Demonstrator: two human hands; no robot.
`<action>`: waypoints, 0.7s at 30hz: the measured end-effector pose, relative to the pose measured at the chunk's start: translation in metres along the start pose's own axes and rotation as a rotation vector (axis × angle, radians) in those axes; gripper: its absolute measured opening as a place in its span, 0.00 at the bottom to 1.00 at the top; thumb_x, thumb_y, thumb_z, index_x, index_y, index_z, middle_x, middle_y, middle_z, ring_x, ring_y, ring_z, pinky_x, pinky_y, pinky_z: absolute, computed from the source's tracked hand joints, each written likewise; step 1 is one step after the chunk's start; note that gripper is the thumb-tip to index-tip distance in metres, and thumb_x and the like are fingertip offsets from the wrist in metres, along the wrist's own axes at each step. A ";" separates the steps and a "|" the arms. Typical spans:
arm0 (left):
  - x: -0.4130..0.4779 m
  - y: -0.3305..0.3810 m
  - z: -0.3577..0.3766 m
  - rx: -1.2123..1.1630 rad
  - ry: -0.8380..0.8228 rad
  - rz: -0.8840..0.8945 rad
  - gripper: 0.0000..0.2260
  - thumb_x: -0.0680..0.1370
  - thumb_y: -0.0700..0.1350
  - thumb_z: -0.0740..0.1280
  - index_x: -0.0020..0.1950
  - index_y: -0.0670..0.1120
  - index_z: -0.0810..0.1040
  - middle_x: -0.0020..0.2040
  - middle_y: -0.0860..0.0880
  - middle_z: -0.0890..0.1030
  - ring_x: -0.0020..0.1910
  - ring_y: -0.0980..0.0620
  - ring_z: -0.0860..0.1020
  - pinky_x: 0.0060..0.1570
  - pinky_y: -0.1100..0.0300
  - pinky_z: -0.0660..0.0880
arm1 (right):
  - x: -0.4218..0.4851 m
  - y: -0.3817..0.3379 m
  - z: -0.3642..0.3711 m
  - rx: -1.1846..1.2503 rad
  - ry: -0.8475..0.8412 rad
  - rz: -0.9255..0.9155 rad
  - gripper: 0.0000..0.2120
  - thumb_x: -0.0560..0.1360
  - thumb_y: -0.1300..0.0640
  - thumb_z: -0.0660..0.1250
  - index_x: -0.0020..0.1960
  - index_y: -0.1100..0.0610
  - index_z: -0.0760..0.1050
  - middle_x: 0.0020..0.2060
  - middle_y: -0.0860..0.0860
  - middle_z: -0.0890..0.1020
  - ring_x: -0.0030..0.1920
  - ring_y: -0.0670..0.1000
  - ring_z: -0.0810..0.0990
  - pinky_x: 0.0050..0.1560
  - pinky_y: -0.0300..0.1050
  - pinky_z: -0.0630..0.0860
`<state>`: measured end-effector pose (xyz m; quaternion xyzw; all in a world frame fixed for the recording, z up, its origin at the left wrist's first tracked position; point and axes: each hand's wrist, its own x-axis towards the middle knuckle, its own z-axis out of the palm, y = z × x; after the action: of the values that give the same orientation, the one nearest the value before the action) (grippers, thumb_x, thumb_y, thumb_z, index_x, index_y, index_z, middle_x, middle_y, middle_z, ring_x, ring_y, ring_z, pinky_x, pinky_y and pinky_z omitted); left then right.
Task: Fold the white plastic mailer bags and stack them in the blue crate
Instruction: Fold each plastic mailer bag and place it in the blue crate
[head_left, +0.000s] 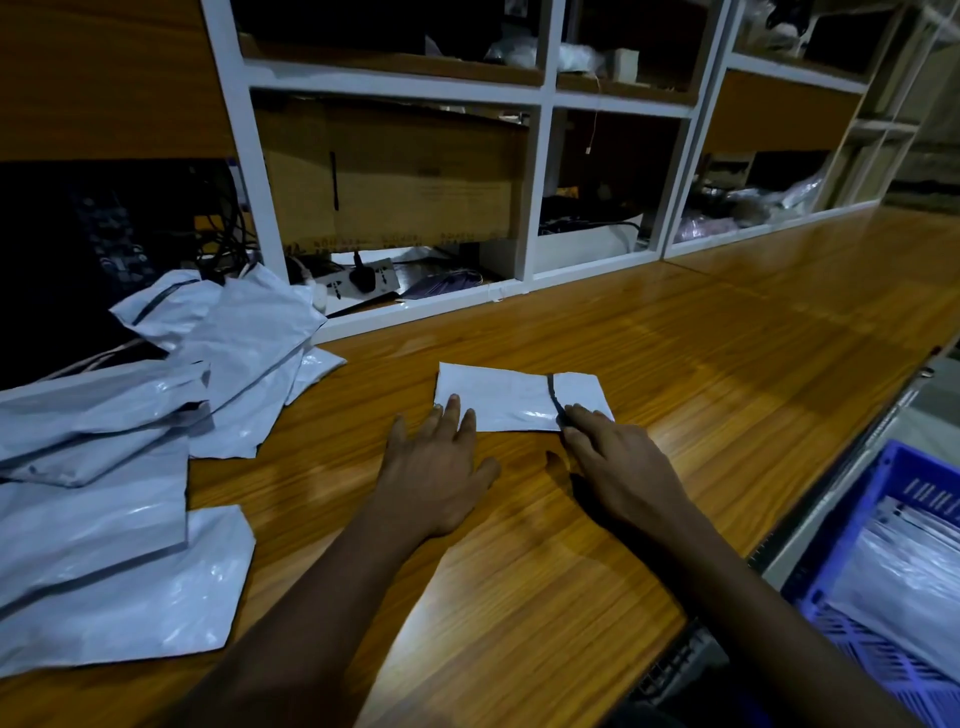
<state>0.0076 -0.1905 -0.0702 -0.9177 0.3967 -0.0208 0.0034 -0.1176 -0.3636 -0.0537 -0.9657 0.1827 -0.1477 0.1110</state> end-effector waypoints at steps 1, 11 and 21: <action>0.002 0.001 0.001 -0.034 0.037 -0.016 0.31 0.82 0.61 0.46 0.81 0.46 0.48 0.81 0.44 0.46 0.80 0.45 0.48 0.74 0.37 0.49 | 0.002 0.001 0.001 0.027 0.042 -0.029 0.18 0.84 0.52 0.54 0.67 0.59 0.72 0.59 0.58 0.80 0.57 0.60 0.77 0.57 0.55 0.72; 0.067 0.017 -0.011 -0.097 0.359 -0.042 0.22 0.85 0.50 0.49 0.79 0.46 0.60 0.79 0.48 0.61 0.79 0.47 0.55 0.76 0.44 0.48 | 0.065 -0.003 0.012 0.088 0.146 -0.076 0.34 0.78 0.44 0.45 0.75 0.62 0.65 0.75 0.59 0.66 0.77 0.58 0.59 0.76 0.54 0.55; 0.103 0.015 0.009 0.010 0.268 0.106 0.23 0.85 0.47 0.54 0.80 0.45 0.57 0.80 0.47 0.58 0.78 0.44 0.56 0.76 0.45 0.53 | 0.094 0.006 0.040 -0.082 -0.130 -0.145 0.26 0.85 0.50 0.47 0.78 0.63 0.57 0.78 0.60 0.60 0.78 0.62 0.57 0.74 0.59 0.55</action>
<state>0.0674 -0.2756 -0.0759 -0.8846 0.4411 -0.1449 -0.0437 -0.0229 -0.3985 -0.0698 -0.9876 0.1108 -0.0849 0.0719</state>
